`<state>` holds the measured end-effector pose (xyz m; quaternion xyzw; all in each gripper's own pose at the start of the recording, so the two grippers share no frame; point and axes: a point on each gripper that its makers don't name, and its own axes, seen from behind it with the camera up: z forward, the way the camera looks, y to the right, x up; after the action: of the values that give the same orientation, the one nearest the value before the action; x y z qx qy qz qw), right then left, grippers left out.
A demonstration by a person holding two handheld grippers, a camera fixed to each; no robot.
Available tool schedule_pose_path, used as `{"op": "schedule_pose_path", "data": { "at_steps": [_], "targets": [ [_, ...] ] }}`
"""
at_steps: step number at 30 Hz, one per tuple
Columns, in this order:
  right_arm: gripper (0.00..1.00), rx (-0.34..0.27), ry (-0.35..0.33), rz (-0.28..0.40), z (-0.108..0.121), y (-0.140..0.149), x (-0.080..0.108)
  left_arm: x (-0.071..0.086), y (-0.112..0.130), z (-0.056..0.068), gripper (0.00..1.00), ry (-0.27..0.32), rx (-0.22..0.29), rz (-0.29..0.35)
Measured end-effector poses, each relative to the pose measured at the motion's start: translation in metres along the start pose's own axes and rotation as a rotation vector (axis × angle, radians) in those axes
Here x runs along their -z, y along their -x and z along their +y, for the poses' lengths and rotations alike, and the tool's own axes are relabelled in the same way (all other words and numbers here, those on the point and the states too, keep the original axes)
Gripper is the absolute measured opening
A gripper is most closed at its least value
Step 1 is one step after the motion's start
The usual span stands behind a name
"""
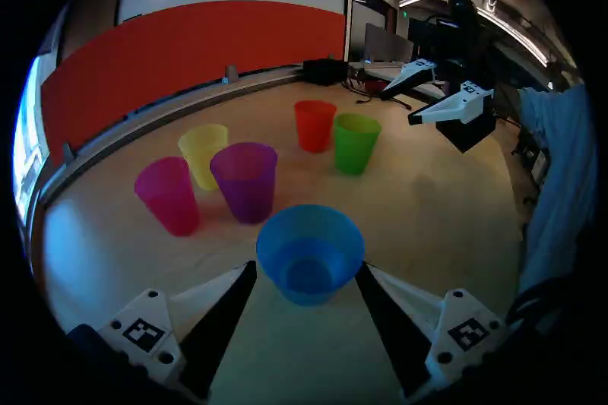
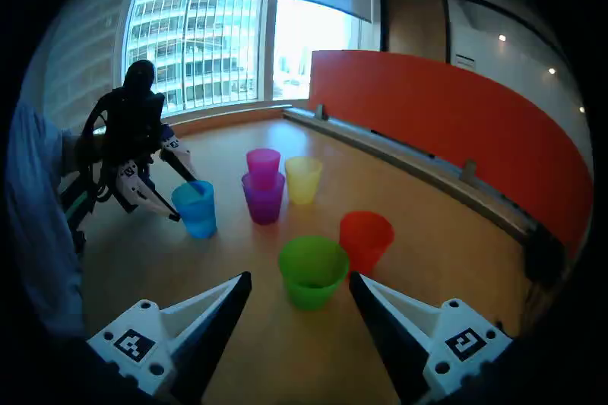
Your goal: Pour water
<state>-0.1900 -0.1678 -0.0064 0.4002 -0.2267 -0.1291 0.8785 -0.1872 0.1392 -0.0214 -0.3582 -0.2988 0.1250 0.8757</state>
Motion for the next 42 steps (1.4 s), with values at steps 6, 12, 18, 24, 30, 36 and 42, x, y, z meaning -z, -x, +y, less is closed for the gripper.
{"op": "schedule_pose_path", "data": {
  "at_steps": [6,12,18,24,30,36,42],
  "targets": [
    [1.0,-0.003,-0.004,-0.003,0.002,0.0,-0.006,-0.008,-0.004,0.004,0.96,0.023,-0.004,0.0],
    [1.0,-0.007,-0.005,-0.003,0.005,-0.002,-0.009,-0.013,-0.009,0.002,0.96,0.027,-0.004,0.012],
    [1.0,-0.005,-0.003,-0.006,0.007,0.0,-0.012,-0.011,-0.012,0.002,0.9,0.034,0.009,0.026],
    [1.0,-0.011,-0.008,-0.01,0.007,0.001,-0.016,-0.012,-0.012,0.003,0.89,0.03,0.006,0.026],
    [1.0,-0.011,-0.012,-0.022,0.006,0.006,-0.025,-0.011,-0.011,0.003,0.89,0.028,0.0,0.026],
    [1.0,-0.011,-0.007,-0.037,0.008,0.012,-0.036,-0.012,-0.011,0.004,0.89,0.025,-0.008,0.029],
    [1.0,-0.017,0.007,-0.053,0.014,0.02,-0.048,-0.012,-0.014,0.004,0.89,0.024,-0.011,0.036]
  ]
}}
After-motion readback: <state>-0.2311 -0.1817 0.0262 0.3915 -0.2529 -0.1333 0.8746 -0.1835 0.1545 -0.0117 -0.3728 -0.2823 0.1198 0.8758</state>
